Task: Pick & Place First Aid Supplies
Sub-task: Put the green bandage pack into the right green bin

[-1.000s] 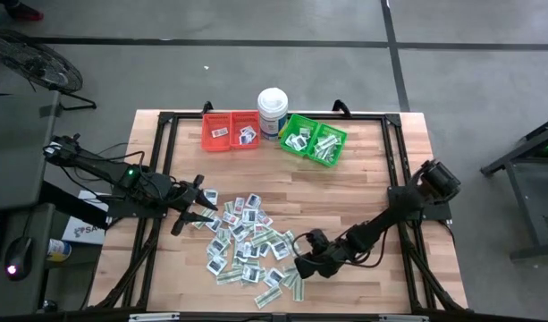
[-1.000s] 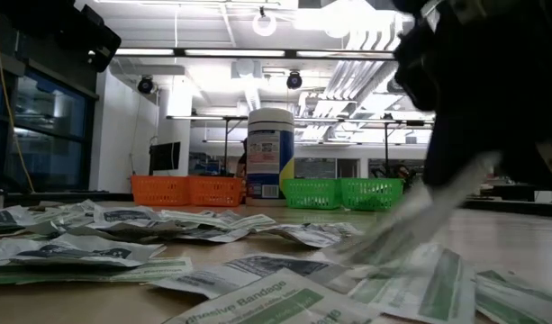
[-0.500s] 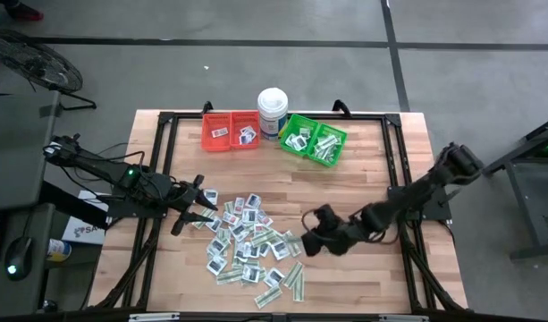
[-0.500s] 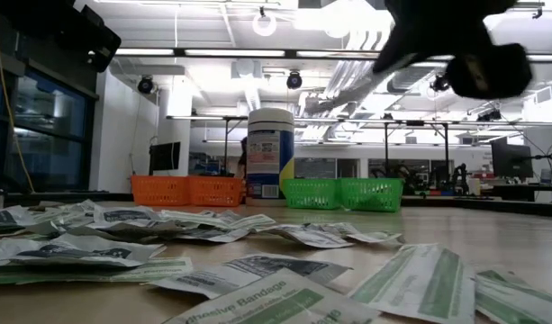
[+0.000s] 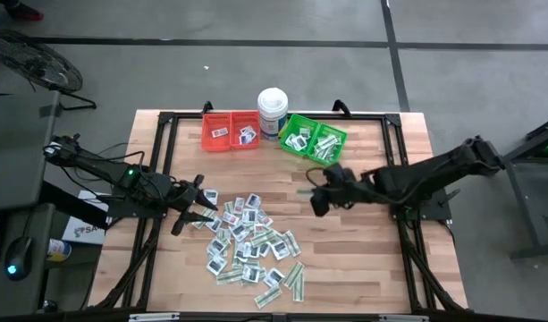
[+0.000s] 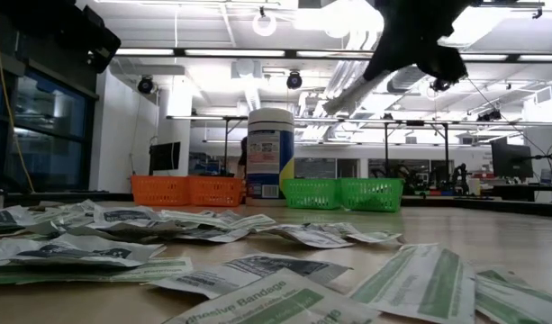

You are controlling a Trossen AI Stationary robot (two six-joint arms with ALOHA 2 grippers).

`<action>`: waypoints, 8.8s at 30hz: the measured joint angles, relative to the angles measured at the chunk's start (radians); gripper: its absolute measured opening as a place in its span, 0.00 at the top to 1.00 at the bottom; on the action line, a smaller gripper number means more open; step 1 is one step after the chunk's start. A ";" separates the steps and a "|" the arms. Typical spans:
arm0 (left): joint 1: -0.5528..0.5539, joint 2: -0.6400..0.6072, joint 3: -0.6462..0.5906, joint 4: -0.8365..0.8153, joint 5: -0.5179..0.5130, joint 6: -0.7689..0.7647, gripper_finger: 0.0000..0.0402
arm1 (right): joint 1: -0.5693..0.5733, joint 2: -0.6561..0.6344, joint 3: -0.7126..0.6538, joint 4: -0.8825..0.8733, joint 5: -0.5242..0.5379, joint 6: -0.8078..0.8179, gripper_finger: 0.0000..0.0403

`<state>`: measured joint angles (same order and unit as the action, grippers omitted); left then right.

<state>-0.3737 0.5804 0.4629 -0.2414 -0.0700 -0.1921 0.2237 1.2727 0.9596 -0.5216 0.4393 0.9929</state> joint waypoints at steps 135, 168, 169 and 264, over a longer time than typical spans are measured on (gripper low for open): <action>0.000 0.156 0.000 0.147 0.007 -0.045 0.60 | 0.141 0.506 0.000 0.353 -0.302 0.318 0.53; 0.000 0.284 0.000 0.239 0.016 -0.037 0.60 | 0.135 0.601 0.001 0.551 -0.444 0.318 0.50; 0.000 0.284 0.000 0.239 0.016 -0.037 0.60 | 0.136 0.602 0.001 0.553 -0.451 0.319 0.51; 0.000 0.283 0.000 0.485 -0.216 0.013 0.60 | -1.056 0.235 0.000 0.003 -0.678 -0.691 1.00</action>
<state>-0.3733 0.8635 0.4625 0.2436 -0.2860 -0.1795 -0.8319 1.5078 0.9600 -0.5186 -0.2384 0.3014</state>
